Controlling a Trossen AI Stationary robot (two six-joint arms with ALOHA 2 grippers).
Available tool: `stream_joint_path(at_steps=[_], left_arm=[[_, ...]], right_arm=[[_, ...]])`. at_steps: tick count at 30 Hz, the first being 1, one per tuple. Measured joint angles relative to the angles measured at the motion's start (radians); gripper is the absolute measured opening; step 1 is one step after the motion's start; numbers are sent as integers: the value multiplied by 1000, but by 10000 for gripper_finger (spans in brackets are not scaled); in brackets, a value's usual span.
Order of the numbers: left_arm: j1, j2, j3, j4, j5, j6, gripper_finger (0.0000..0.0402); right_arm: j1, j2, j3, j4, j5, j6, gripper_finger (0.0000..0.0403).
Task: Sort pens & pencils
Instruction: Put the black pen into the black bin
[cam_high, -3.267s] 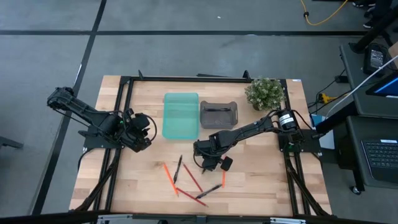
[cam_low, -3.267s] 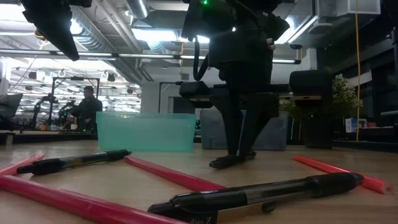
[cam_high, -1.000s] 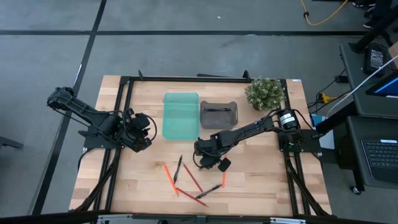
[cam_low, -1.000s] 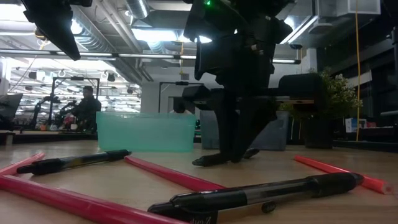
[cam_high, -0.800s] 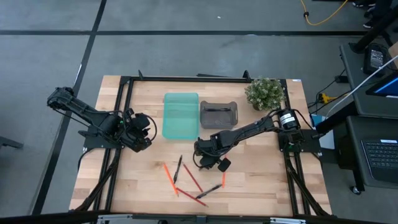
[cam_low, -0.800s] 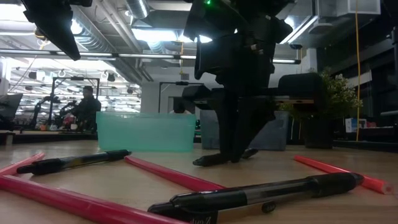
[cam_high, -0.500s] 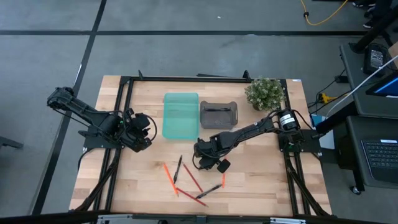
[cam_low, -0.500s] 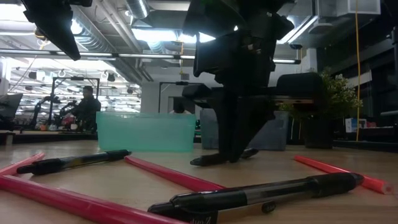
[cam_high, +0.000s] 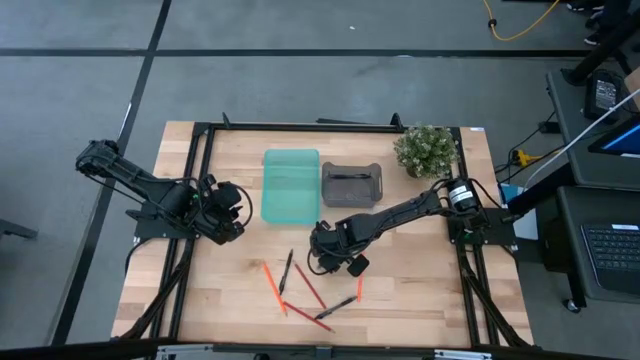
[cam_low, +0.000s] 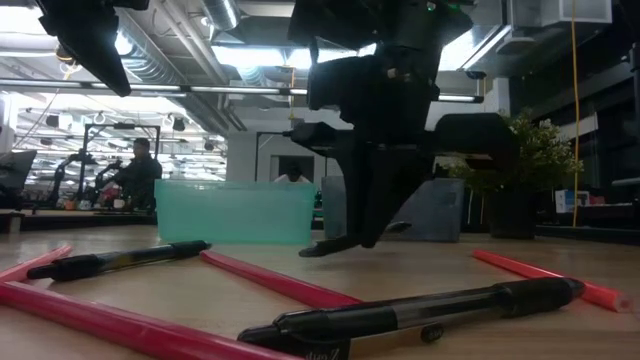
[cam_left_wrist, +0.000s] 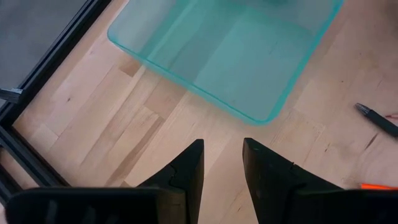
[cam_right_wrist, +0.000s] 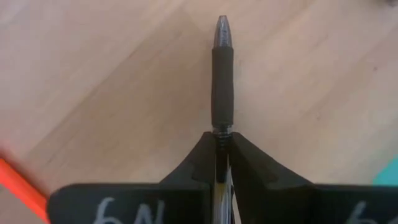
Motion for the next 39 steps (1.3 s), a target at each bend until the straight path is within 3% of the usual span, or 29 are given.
stream_joint_path(at_steps=[26, 39], left_arm=[[0, 0, 0, 25, 0, 0, 105], [-1, 43, 0, 23, 1, 0, 105]], right_arm=[[30, -10, 173, -251, 212, 137, 32], [-54, -136, 174, -349, 342, 210, 31]])
